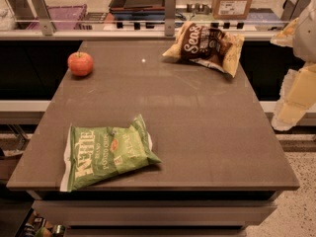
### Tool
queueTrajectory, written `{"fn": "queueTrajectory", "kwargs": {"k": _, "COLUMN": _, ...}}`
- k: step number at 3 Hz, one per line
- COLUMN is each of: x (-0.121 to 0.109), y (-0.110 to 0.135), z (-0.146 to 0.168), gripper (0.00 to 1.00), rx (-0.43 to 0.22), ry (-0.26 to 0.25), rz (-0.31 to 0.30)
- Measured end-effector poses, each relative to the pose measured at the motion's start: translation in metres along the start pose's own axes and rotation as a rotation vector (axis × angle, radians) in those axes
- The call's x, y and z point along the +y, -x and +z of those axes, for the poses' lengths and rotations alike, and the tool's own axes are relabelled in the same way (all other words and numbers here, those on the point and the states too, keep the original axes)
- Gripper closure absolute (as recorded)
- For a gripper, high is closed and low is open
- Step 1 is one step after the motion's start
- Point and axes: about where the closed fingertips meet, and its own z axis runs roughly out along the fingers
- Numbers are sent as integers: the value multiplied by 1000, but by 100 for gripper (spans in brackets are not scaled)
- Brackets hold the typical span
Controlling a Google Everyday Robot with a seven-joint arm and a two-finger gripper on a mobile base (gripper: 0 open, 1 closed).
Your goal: Move green jalapeno chip bag near apple
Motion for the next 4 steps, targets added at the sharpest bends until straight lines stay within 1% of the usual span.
{"fn": "queueTrajectory", "kwargs": {"k": 1, "x": 0, "y": 0, "z": 0, "gripper": 0, "rx": 0, "ry": 0, "rz": 0}}
{"fn": "queueTrajectory", "kwargs": {"k": 2, "x": 1, "y": 4, "z": 0, "gripper": 0, "rx": -27, "ry": 0, "rz": -11}}
{"fn": "queueTrajectory", "kwargs": {"k": 3, "x": 5, "y": 16, "z": 7, "gripper": 0, "rx": -98, "ry": 12, "rz": -39}}
{"fn": "queueTrajectory", "kwargs": {"k": 4, "x": 11, "y": 35, "z": 30, "gripper": 0, "rx": -190, "ry": 47, "rz": -71}}
